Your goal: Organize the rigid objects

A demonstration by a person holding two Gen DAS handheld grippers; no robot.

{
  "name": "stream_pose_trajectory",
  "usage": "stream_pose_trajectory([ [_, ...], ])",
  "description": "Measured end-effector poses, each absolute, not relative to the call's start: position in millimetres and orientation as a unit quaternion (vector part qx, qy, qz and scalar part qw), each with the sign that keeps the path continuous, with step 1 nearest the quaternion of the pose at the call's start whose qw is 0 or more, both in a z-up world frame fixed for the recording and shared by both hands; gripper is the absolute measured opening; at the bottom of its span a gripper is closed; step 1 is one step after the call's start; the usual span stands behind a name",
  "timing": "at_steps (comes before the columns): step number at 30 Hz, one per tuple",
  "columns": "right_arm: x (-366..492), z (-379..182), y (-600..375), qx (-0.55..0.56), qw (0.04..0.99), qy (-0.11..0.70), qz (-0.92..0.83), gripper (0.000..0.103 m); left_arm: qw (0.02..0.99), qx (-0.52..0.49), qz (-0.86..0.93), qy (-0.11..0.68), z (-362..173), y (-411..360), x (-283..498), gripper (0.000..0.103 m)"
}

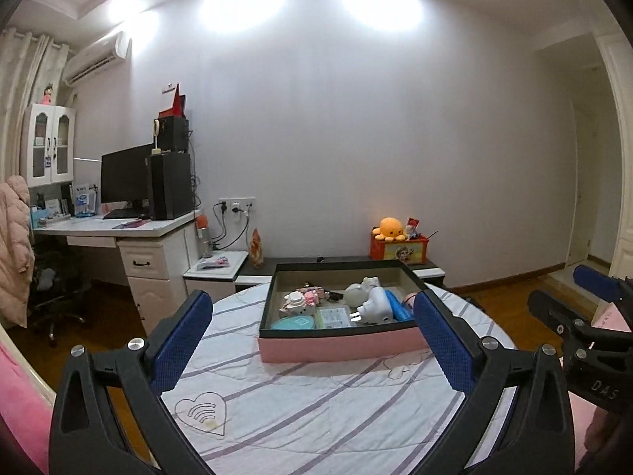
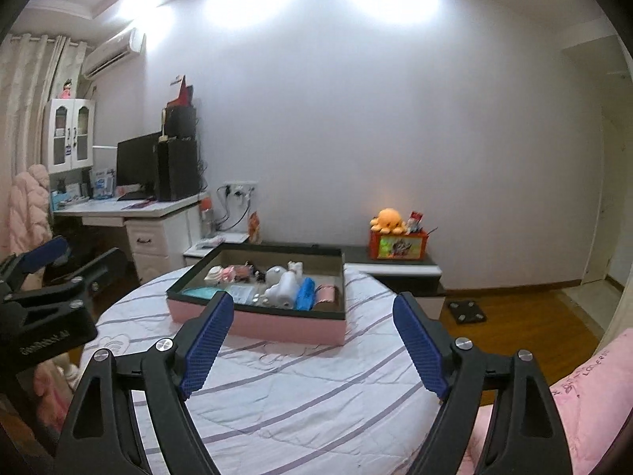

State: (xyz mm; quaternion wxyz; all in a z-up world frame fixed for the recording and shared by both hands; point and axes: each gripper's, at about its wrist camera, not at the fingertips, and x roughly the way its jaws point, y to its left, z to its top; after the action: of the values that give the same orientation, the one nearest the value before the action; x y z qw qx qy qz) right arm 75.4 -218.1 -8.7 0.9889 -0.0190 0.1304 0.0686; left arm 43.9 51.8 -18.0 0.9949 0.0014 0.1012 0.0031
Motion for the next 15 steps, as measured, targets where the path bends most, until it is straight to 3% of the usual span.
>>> stream_pose_trajectory([
  [4, 60.8, -14.9, -219.4, -0.022, 0.996, 0.081, 0.042, 0.084, 0.995, -0.002, -0.003, 0.099, -22.7, 51.8, 44.1, 0.103],
  [15, 52.0, -20.2, -224.1, -0.007, 0.999, 0.042, 0.025, 0.084, 0.996, 0.001, 0.007, 0.093, -34.2, 47.5, 46.4, 0.103],
])
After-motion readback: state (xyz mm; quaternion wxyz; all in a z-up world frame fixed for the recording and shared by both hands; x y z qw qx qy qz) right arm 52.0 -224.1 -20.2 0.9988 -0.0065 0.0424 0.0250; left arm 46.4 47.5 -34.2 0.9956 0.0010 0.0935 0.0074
